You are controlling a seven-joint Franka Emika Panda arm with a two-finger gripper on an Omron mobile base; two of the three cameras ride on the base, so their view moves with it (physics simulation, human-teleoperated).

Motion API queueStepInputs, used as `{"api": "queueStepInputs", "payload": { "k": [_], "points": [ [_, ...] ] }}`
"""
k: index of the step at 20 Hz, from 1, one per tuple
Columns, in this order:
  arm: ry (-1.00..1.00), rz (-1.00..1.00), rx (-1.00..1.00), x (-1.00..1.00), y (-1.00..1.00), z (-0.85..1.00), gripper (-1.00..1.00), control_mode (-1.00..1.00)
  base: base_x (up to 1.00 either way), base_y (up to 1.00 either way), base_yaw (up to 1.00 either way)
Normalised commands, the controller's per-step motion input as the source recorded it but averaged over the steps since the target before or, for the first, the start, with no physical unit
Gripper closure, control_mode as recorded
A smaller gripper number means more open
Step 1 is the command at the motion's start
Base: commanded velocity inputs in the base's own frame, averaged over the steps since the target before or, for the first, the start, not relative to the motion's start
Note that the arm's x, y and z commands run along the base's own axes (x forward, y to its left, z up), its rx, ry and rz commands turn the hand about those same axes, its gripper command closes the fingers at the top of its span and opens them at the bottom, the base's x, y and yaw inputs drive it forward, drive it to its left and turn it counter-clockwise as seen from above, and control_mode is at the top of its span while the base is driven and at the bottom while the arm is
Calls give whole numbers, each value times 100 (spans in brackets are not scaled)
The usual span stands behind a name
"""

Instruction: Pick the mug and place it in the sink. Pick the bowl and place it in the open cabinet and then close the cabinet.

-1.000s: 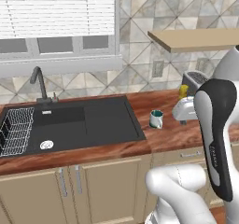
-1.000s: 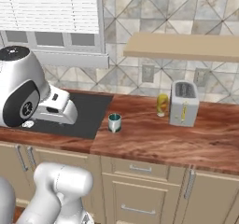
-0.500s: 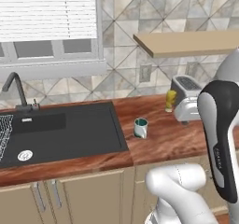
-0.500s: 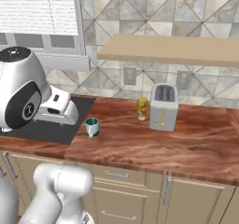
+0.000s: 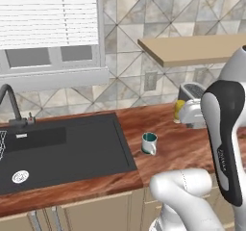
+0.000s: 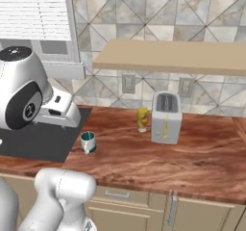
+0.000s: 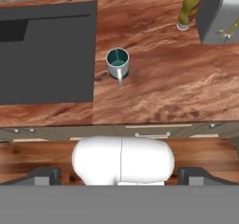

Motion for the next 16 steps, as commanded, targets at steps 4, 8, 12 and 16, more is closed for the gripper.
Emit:
{"api": "queueStepInputs", "payload": {
  "k": [4,8,12,16],
  "points": [
    [0,0,0,0,0,0,-100,100,70,51,-12],
    [0,0,0,0,0,0,-100,100,61,19,6],
    [0,0,0,0,0,0,-100,100,36,-6,38],
    [0,0,0,0,0,0,-100,100,33,-5,37]
  ]
}}
